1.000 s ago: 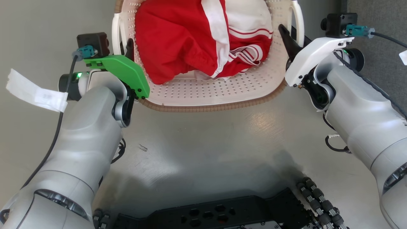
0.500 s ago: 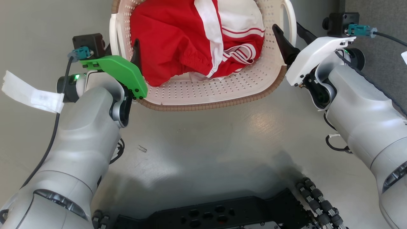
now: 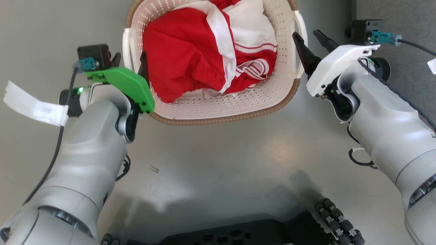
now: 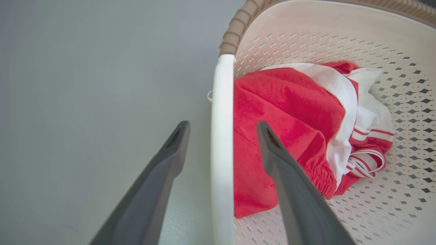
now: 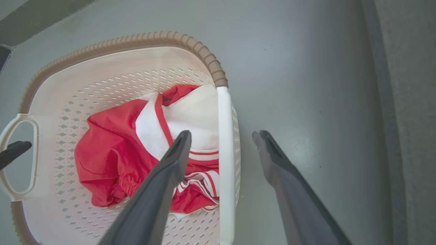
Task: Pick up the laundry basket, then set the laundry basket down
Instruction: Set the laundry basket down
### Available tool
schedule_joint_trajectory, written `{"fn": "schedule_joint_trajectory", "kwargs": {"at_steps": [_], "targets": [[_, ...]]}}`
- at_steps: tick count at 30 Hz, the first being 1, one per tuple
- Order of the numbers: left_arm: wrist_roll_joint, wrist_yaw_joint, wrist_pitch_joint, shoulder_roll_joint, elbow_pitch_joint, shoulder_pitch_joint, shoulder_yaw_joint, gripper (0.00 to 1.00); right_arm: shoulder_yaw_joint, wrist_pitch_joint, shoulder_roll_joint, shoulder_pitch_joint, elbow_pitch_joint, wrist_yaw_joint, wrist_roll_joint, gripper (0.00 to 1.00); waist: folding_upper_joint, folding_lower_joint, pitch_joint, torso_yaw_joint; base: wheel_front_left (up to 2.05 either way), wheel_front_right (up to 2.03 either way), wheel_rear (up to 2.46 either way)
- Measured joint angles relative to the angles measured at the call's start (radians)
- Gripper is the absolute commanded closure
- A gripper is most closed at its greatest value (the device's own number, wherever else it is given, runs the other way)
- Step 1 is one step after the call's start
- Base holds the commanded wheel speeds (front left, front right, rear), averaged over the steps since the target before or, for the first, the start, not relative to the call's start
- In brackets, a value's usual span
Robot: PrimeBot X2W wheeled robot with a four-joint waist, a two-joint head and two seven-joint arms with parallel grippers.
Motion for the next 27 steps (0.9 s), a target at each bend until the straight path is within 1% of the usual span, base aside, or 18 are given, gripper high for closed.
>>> {"fn": "schedule_joint_trajectory", "kwargs": {"at_steps": [9,19,27], "targets": [[-0.001,-0.019,-0.003,0.0,0.014,0.046,-0.01,0.0,-0.004,0.0,0.001,0.036,0.002,0.0,0.0,0.0,0.0,0.0,-0.068,-0.005,0.0,0.0,0.0],[-0.001,-0.031,-0.006,0.0,0.017,0.1,-0.007,0.0,-0.033,0.0,-0.003,0.095,-0.022,0.0,-0.004,0.0,0.0,0.0,-0.186,-0.007,0.0,0.0,0.0],[0.004,-0.032,-0.006,0.002,-0.026,0.123,0.048,0.0,-0.103,0.0,-0.029,0.135,-0.08,0.0,-0.026,0.0,0.0,-0.0001,-0.296,-0.006,0.0,0.0,0.0]]}}
